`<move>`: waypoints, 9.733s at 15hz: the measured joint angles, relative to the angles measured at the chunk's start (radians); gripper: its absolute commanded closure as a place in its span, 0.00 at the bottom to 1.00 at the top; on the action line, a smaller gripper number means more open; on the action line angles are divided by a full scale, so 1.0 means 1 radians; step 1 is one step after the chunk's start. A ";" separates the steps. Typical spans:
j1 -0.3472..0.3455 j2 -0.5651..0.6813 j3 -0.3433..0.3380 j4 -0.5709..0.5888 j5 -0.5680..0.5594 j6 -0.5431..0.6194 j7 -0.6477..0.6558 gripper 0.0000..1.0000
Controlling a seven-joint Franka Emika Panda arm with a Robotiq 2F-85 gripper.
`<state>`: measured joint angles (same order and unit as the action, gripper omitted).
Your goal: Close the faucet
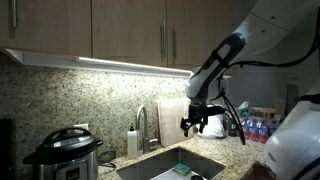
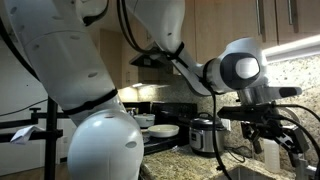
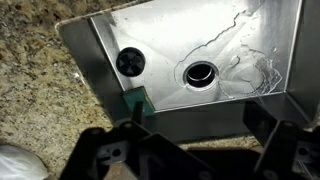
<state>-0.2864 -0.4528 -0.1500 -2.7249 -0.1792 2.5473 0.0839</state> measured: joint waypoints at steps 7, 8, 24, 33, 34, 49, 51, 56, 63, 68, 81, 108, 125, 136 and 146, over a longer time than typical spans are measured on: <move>0.002 0.000 0.002 -0.001 0.000 0.000 0.000 0.00; 0.002 0.000 0.002 -0.001 0.000 0.000 0.000 0.00; -0.015 0.027 0.010 0.002 0.000 0.073 0.007 0.80; -0.020 0.100 0.000 0.075 0.000 0.111 0.007 1.00; -0.022 0.102 0.000 0.083 0.000 0.121 0.007 1.00; -0.108 0.404 0.044 0.172 -0.032 0.652 0.008 1.00; -0.114 0.461 0.045 0.212 -0.032 0.654 0.009 0.99; -0.114 0.504 0.044 0.247 -0.032 0.654 0.014 0.99; -0.091 0.626 0.097 0.311 0.022 0.772 0.002 1.00; -0.223 0.855 0.252 0.490 -0.041 0.900 0.006 1.00; -0.675 1.058 0.688 0.659 -0.317 0.802 0.005 1.00; -0.644 1.154 0.689 0.945 -0.329 0.573 0.009 1.00; -0.453 1.215 0.569 1.119 0.109 0.417 -0.279 1.00; -0.438 1.214 0.562 1.164 0.218 0.275 -0.486 1.00; -0.441 1.214 0.565 1.166 0.254 0.270 -0.590 1.00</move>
<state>-0.7270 0.7608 0.4152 -1.5588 0.0745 2.8176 -0.5056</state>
